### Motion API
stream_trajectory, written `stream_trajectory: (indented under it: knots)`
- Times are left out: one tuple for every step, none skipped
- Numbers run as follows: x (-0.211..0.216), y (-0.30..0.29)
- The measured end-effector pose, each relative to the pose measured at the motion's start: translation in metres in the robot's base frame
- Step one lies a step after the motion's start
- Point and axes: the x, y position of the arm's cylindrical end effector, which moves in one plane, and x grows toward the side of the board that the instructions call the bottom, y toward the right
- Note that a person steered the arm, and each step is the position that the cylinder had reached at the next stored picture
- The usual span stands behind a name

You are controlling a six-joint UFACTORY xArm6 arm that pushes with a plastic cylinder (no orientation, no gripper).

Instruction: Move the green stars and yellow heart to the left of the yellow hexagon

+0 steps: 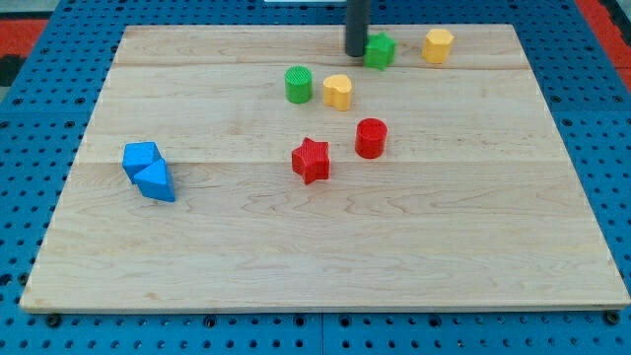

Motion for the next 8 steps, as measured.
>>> stream_trajectory:
  knots:
    - [0.007, -0.037]
    - [0.026, -0.139]
    - [0.072, -0.16]
    - [0.085, -0.118]
    - [0.057, -0.068]
    - [0.041, -0.062]
    - [0.031, -0.05]
    - [0.019, -0.029]
